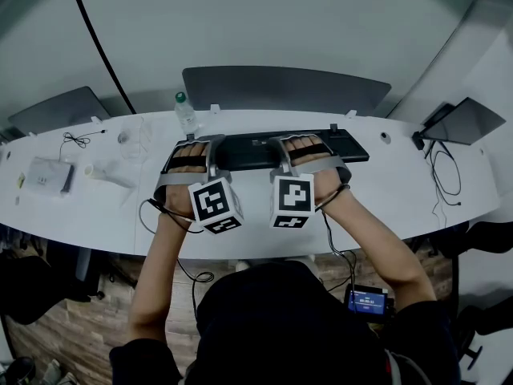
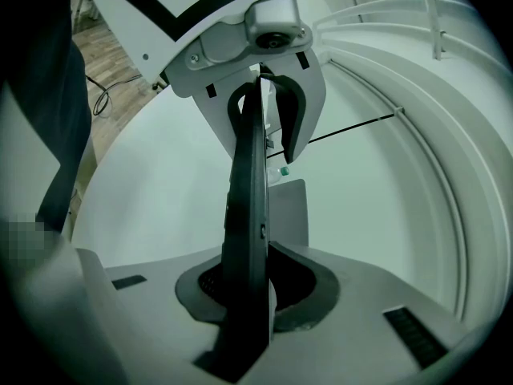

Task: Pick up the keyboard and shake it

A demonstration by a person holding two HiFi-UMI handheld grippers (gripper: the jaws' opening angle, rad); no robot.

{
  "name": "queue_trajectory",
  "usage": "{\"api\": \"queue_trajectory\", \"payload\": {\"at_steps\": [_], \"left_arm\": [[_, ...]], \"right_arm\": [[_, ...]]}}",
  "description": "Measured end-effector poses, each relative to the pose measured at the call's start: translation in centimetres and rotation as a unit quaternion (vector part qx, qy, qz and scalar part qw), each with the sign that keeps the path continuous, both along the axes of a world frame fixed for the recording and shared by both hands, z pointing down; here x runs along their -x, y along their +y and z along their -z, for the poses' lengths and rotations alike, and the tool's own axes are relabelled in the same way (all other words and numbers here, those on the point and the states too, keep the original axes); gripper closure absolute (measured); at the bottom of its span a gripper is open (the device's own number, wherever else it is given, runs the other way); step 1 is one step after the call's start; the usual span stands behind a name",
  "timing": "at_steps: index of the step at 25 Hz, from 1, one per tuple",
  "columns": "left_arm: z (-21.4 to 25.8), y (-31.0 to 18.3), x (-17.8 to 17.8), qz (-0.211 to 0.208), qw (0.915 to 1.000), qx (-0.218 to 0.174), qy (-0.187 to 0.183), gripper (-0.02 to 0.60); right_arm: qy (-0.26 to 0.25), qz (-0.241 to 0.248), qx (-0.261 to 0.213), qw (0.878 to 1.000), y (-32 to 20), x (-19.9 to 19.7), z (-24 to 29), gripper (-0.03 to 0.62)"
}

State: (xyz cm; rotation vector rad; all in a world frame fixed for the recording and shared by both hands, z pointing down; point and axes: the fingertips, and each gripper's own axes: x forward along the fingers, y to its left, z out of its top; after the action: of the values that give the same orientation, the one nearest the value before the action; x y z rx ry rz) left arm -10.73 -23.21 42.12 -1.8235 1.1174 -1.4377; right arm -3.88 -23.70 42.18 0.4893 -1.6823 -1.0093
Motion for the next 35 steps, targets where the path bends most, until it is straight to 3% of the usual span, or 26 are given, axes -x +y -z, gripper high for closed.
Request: {"api": "queue_trajectory", "payload": {"at_steps": [7, 12, 16, 26, 35], "left_arm": [[2.2, -0.5, -0.7, -0.037, 0.9968, -0.072, 0.001, 0.274], [3.5, -0.4, -0.8, -0.043, 0.9939, -0.101, 0.003, 0.253], [5.3, 0.1, -0.9, -0.043, 0.988, -0.139, 0.052, 0.253], [8.8, 1.5, -1.8, -0.047, 0.9725, -0.193, 0.121, 0.253], [10.6, 1.9, -1.4, -0.038, 0.9531, -0.214, 0.211, 0.253]], "right_arm": [[-0.02, -0.02, 0.013, 0.999, -0.6, -0.6, -0.2, 0.508], [-0.035, -0.027, 0.015, 0.999, -0.9, -0.6, 0.4, 0.508], [-0.053, -0.05, 0.027, 0.997, -1.5, -1.0, 0.7, 0.508], [-0.091, -0.101, 0.04, 0.99, -2.7, -2.6, 1.5, 0.508], [-0.182, -0.127, 0.108, 0.969, -2.7, -2.9, 2.3, 0.508]]}}
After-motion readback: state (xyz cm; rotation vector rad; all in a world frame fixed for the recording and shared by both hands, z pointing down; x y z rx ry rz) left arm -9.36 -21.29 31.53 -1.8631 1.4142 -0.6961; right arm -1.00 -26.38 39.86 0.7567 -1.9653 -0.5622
